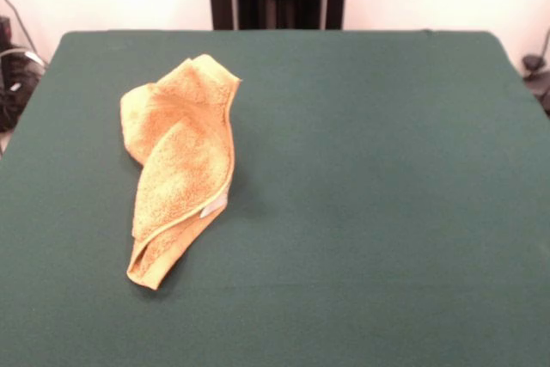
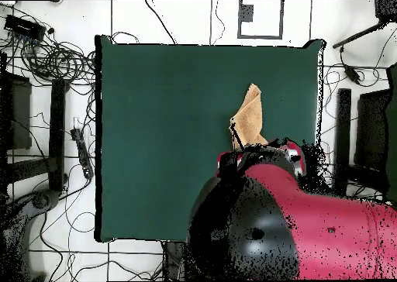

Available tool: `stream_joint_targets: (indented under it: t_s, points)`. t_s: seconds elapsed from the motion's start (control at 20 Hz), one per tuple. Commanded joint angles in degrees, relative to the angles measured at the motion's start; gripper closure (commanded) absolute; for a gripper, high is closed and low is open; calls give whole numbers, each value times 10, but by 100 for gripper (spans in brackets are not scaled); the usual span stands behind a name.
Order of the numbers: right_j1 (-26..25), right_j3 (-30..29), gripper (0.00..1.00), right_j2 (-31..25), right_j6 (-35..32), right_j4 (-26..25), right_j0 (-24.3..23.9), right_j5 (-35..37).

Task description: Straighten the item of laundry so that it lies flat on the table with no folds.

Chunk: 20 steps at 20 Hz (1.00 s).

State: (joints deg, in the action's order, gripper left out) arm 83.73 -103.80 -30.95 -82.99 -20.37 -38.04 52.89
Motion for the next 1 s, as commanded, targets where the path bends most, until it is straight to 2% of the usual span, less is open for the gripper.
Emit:
stream_joint_targets:
  t_s: [0.05, 0.35, 0.55, 0.8, 1.0]
  points:
    - [-24, -23, 0, 16, 0, 188, -19, 105]
    - [-32, -26, 0, 24, 1, 180, -18, 105]
    - [-75, -17, 0, 17, 10, 136, -25, 78]
    - [-112, -3, 0, 12, 25, 112, -31, 53]
    - [-137, 21, 0, 4, 39, 101, -33, 59]
